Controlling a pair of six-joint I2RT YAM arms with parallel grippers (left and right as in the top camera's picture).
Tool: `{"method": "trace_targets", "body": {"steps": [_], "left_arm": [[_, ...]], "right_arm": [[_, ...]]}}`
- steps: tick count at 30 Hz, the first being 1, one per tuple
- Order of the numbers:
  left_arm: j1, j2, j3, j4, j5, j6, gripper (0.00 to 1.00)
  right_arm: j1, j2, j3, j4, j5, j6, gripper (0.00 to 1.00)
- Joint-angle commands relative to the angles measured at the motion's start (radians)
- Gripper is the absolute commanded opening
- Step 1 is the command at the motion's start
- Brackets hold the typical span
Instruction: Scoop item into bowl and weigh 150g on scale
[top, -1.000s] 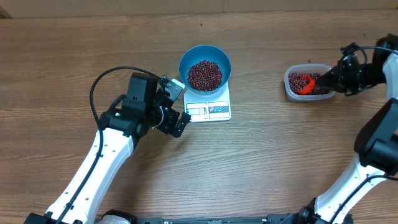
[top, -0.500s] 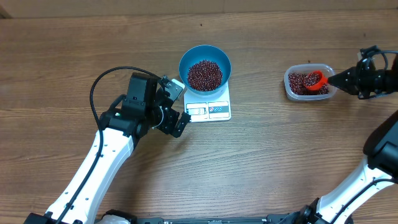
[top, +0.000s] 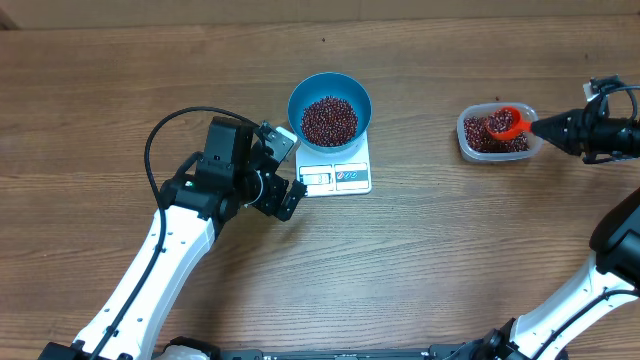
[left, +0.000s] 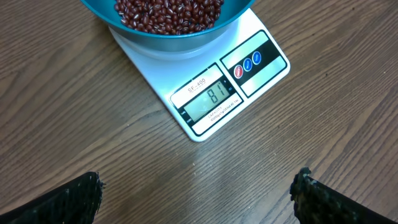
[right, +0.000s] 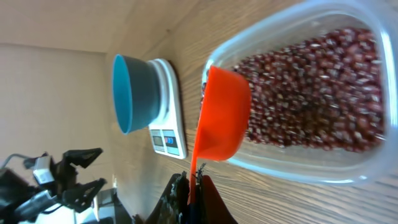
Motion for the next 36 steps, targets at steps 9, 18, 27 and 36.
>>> {"method": "trace_targets", "body": {"steps": [9, 18, 27, 36], "left_arm": [[0.000, 0.007, -0.002, 0.000, 0.002, -0.010, 0.99], [0.000, 0.007, -0.002, 0.000, 0.002, -0.010, 0.99], [0.000, 0.007, -0.002, 0.000, 0.002, -0.010, 1.00], [0.000, 0.007, -0.002, 0.000, 0.002, -0.010, 1.00]], "right_arm": [[-0.003, 0.005, -0.004, -0.013, -0.101, -0.048, 0.04], [0.000, 0.005, -0.004, -0.021, -0.133, -0.048, 0.04], [-0.002, 0.005, -0.004, -0.020, -0.133, -0.047, 0.04], [-0.002, 0.005, -0.004, -0.029, -0.133, -0.028, 0.04]]}}
